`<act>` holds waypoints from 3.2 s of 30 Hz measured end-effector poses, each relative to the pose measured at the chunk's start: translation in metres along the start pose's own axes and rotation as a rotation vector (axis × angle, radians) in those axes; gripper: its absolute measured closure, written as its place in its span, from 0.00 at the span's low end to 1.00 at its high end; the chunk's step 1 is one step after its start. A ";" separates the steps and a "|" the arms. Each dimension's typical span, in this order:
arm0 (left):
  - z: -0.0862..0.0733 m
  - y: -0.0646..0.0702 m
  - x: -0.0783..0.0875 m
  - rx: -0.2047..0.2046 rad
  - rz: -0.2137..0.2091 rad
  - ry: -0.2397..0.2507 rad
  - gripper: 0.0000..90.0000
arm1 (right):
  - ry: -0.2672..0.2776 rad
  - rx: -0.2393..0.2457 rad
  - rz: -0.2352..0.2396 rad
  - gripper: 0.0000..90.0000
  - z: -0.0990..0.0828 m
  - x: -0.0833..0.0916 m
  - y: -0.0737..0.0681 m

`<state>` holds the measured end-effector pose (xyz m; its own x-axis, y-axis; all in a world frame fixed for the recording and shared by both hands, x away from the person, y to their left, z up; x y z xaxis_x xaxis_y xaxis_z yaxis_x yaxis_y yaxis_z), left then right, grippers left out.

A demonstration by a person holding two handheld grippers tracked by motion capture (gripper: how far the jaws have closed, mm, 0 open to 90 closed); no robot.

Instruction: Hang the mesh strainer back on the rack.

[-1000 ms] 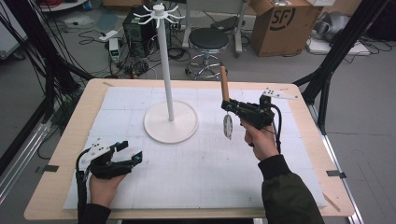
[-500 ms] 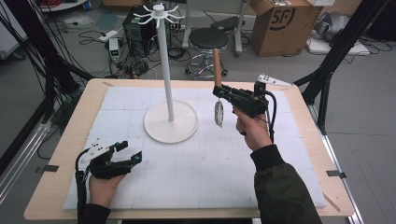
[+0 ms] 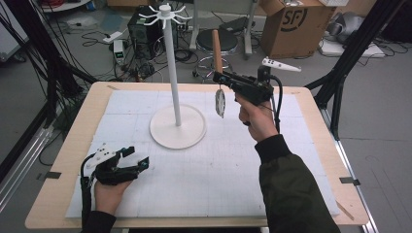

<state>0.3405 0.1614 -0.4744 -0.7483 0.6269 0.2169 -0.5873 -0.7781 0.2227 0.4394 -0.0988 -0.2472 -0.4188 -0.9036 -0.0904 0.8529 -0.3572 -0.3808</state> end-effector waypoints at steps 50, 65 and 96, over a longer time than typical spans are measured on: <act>0.001 -0.005 -0.001 0.006 -0.003 0.006 0.25 | -0.045 0.001 0.045 0.77 0.020 -0.065 0.000; 0.002 -0.006 0.001 0.006 -0.004 0.009 0.25 | -0.058 -0.001 0.045 0.76 0.013 -0.073 -0.002; 0.002 -0.003 0.001 -0.004 -0.010 0.008 0.25 | -0.039 -0.022 -0.012 0.44 0.013 -0.067 0.012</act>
<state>0.3422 0.1647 -0.4731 -0.7446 0.6346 0.2070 -0.5962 -0.7718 0.2213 0.4820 -0.0461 -0.2335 -0.4162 -0.9079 -0.0502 0.8405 -0.3630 -0.4023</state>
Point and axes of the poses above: each handheld gripper's, and its own axes: x roughly backward along the jaws, z roughly out of its top, y roughly to its right, the point moved 10 cm from there along -x, roughly forward along the jaws, and after that the axes turned 4 degrees about y, right-handed, at the moved point
